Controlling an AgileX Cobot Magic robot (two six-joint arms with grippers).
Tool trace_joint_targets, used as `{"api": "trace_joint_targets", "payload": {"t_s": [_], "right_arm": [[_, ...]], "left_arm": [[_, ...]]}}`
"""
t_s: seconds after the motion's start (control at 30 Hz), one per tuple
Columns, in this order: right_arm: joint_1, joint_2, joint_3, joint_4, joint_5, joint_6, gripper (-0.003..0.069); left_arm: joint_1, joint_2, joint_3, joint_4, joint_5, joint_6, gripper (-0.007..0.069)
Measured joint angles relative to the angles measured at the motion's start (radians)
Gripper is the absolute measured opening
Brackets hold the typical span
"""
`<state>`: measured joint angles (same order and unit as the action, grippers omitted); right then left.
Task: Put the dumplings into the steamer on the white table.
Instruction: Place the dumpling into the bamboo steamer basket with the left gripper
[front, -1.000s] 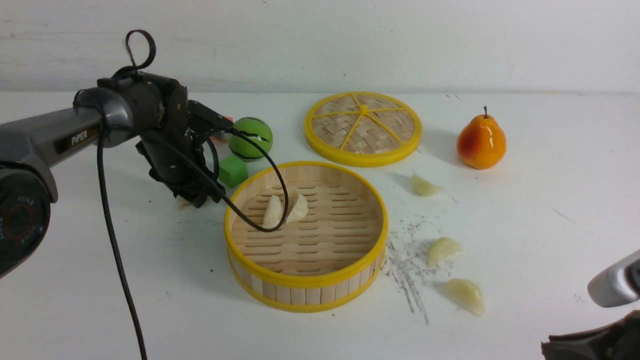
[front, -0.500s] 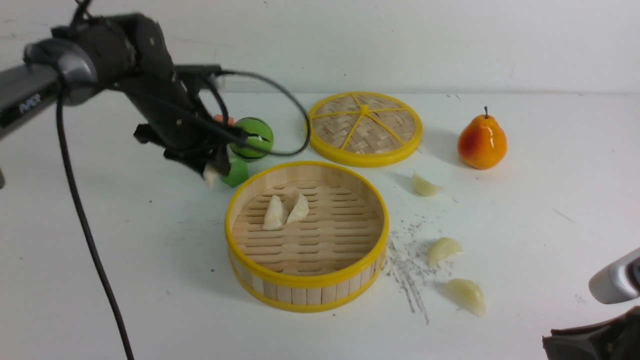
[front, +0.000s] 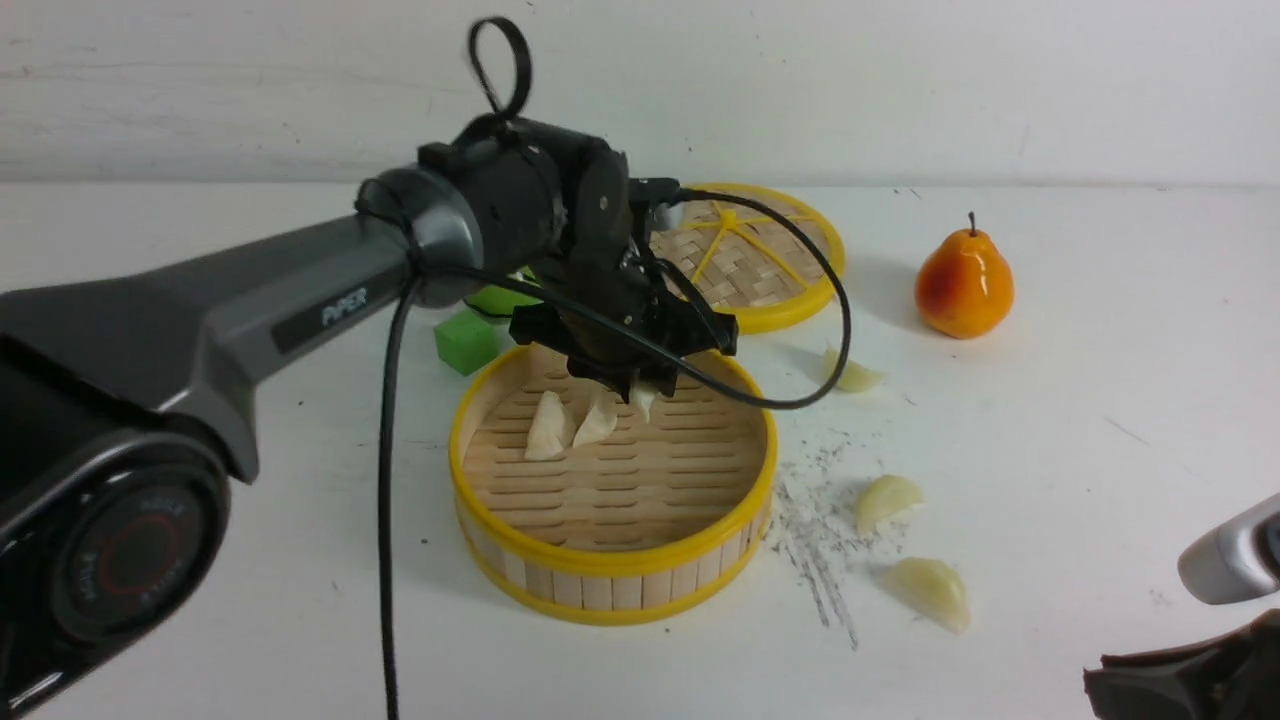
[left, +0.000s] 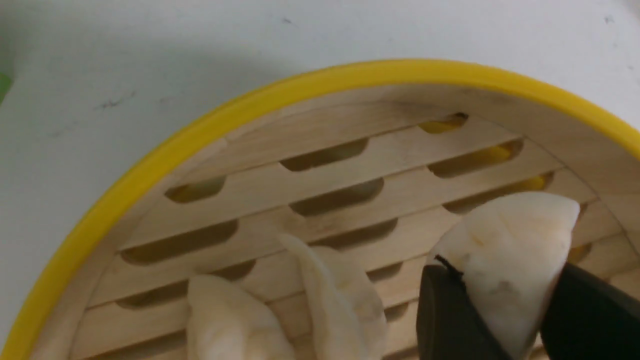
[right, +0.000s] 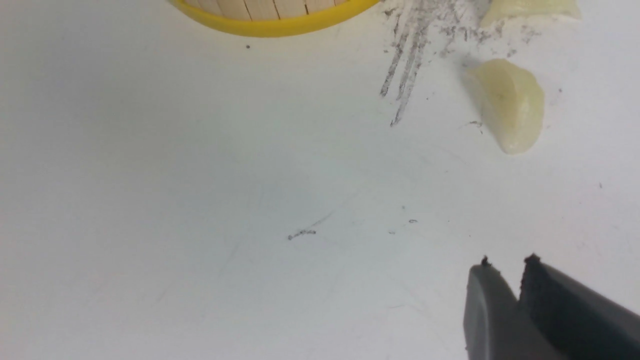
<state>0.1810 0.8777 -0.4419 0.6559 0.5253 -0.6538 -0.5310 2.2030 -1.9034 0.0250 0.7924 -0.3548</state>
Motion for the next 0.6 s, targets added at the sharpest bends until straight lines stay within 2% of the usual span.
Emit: {"api": "trace_joint_targets", "payload": {"t_s": [0.13, 0.33, 0.4, 0.57, 0.6], "right_arm": [[0.000, 0.000, 0.000, 0.010, 0.001, 0.000, 0.0101], [0.000, 0.000, 0.000, 0.010, 0.013, 0.000, 0.0104], [0.000, 0.000, -0.002, 0.010, 0.032, 0.003, 0.0108], [0.000, 0.030, -0.074, 0.009, 0.127, 0.041, 0.0160], [0.000, 0.068, -0.127, 0.007, 0.166, 0.045, 0.0199]], "left_arm": [[-0.021, 0.028, 0.000, 0.040, -0.029, -0.030, 0.0253], [-0.024, 0.042, 0.000, 0.023, 0.013, -0.049, 0.0402], [-0.024, 0.037, 0.000, 0.019, 0.036, -0.058, 0.0430], [-0.024, -0.024, -0.013, 0.024, 0.142, -0.044, 0.0427], [-0.024, -0.070, -0.039, 0.044, 0.195, -0.016, 0.0407]]}}
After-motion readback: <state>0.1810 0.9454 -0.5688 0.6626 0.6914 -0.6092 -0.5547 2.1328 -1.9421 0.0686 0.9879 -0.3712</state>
